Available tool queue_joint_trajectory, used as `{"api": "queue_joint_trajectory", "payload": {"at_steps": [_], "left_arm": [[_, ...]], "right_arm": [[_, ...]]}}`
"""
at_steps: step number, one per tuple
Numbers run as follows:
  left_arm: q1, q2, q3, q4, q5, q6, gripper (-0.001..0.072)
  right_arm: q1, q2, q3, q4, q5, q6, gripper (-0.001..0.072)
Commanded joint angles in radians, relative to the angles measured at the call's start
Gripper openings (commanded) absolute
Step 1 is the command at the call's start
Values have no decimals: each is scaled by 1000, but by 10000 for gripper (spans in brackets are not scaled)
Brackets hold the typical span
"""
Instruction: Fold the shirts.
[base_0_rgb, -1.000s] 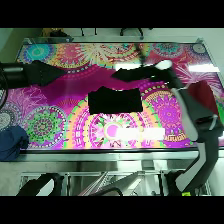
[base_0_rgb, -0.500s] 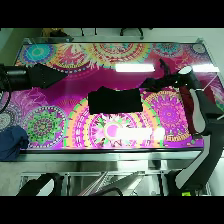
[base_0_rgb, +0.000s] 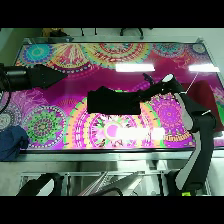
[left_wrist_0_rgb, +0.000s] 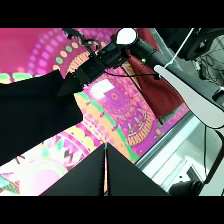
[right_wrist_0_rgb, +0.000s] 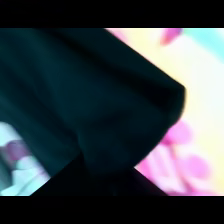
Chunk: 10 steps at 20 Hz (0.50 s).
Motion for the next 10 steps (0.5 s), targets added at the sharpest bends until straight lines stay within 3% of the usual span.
{"api": "queue_joint_trajectory", "payload": {"at_steps": [1,6,10], "left_arm": [[1,1,0,-1,-1,-1,15],[1,1,0,0,-9,0,15],[1,1,0,0,-13,0,15]], "right_arm": [[5,35,2,167,58,-39,21],[-119,176,86,446,-71,-62,20],[-295,274,116,486,-275,30,20]]}}
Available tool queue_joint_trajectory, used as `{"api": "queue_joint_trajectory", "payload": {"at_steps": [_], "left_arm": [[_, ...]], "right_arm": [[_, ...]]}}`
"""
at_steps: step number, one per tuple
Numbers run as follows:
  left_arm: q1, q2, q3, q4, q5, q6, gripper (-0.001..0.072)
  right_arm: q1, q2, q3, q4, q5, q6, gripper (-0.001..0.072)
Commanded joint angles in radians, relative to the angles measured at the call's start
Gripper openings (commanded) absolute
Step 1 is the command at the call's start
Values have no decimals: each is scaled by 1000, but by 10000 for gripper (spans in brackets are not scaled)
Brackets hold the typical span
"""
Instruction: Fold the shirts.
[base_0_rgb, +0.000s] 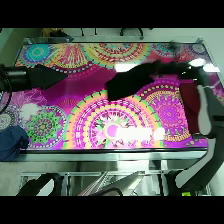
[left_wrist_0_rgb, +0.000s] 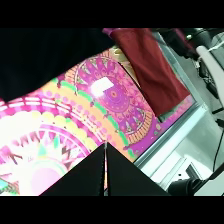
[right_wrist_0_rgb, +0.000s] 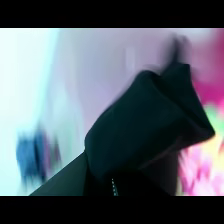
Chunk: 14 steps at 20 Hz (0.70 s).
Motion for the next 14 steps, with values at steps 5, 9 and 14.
{"api": "queue_joint_trajectory", "payload": {"at_steps": [5,9,14], "left_arm": [[1,0,0,0,-27,0,16],[1,0,0,1,-27,0,15],[1,0,0,1,-27,0,15]], "right_arm": [[-332,145,21,65,-258,190,21],[-486,187,21,-4,-224,383,20],[-604,284,21,-150,-189,541,21]]}}
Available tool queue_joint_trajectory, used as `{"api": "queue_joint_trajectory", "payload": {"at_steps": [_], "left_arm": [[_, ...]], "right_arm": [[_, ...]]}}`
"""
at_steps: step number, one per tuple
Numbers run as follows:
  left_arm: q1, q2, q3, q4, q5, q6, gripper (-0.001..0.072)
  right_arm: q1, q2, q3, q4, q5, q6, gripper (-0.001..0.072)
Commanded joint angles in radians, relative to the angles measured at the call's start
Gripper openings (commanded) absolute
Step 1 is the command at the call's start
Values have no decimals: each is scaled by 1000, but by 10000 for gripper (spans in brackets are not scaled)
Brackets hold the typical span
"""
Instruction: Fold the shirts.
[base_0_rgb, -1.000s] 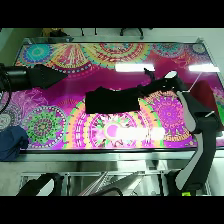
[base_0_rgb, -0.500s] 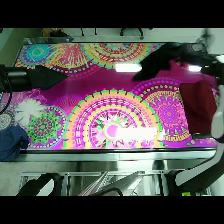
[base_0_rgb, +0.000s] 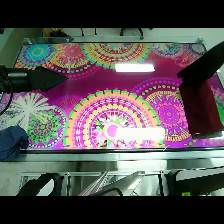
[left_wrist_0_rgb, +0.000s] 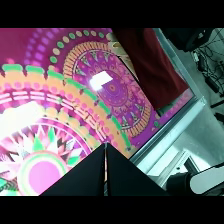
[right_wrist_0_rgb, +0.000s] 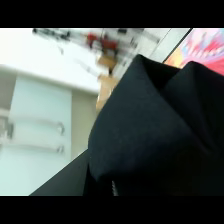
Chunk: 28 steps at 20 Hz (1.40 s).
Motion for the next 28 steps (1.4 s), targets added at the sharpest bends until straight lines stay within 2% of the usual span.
{"api": "queue_joint_trajectory", "payload": {"at_steps": [1,5,10,14,19,20,21,22,25,28], "left_arm": [[1,0,0,0,0,0,15],[1,0,0,0,-1,0,16],[1,0,0,0,-13,0,16],[1,0,0,5,-42,0,16],[1,0,0,6,-45,0,16],[1,0,0,6,-45,0,15],[0,0,0,6,-45,0,15],[1,0,0,6,-45,0,15],[1,0,0,6,-50,0,16],[1,0,0,6,-52,0,15]], "right_arm": [[-88,72,1,-135,20,129,20],[-129,102,0,-285,171,171,20],[-127,109,-55,-520,368,273,20],[-127,144,-142,-671,465,347,20],[-127,176,-185,-779,558,360,41],[-127,174,-186,-792,587,360,236],[-127,171,-186,-814,618,361,533],[-127,169,-186,-841,643,361,705],[-127,171,-184,-888,649,360,701],[-125,176,-183,-842,600,353,699]]}}
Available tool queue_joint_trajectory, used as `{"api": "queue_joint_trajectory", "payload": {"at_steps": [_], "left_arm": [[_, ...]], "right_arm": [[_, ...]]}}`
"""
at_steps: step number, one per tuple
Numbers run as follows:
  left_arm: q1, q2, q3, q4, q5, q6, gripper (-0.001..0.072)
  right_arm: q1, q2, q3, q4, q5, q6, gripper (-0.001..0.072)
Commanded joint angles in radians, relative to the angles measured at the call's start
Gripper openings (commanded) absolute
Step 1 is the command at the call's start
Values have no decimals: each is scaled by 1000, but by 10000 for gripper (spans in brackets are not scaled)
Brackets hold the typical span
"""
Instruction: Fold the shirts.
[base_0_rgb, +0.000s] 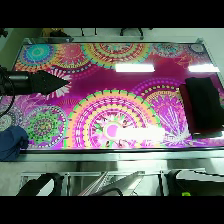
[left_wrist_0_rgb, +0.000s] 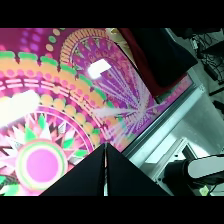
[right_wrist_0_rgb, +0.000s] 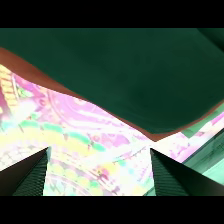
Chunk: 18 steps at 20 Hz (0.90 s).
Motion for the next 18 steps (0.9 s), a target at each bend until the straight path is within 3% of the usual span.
{"api": "queue_joint_trajectory", "payload": {"at_steps": [1,3,4,5,6,7,8,12,15,18], "left_arm": [[1,0,0,1,0,0,16],[1,0,0,0,6,0,15],[1,0,0,0,8,0,15],[1,0,0,1,17,0,15],[1,0,0,0,36,0,16],[1,0,0,1,54,0,16],[2,0,0,3,63,1,15],[-57,52,-92,111,58,-12,14],[-166,192,-346,132,112,-29,14],[-276,340,-589,132,204,-74,14]], "right_arm": [[2,6,2,48,-42,-4,699],[2,16,4,141,-95,-32,681],[7,21,4,224,-122,-72,449],[18,26,4,300,-150,-119,161],[41,33,4,359,-174,-149,83],[79,42,4,381,-193,-174,77],[129,49,3,382,-201,-208,21],[471,124,-122,272,-202,-333,21],[757,260,-430,141,-330,-349,22],[917,382,-735,143,-486,-346,21]]}}
